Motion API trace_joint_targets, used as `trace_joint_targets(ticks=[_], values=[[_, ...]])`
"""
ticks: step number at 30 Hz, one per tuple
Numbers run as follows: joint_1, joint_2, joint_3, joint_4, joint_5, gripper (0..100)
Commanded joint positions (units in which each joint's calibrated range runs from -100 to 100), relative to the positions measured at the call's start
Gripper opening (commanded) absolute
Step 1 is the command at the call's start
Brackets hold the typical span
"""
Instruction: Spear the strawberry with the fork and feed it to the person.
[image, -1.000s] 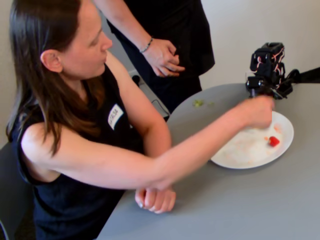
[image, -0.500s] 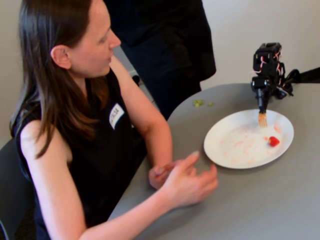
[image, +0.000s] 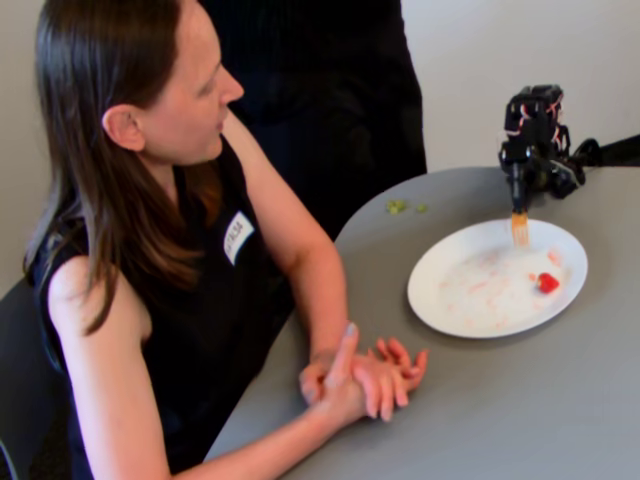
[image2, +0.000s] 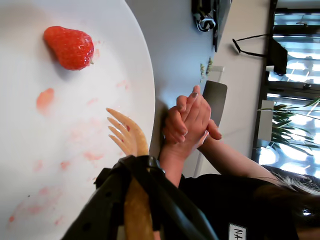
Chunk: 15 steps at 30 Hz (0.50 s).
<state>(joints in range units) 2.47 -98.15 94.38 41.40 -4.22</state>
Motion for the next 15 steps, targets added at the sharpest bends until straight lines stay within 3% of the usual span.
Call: trace_joint_targets(ticks=[1, 5, 7, 12, 15], values=[[0.1, 0.3, -9.1, -0.5, 0.1, 1], [0.1, 2.5, -16.1, -0.5, 0.1, 1], [0.1, 12.0, -25.3, -0.8, 0.1, 1], [-0.8, 47.8, -57.1, -0.1, -0.3, 1], [-8.1, 70.9, -78.1, 8.9, -0.3, 1]])
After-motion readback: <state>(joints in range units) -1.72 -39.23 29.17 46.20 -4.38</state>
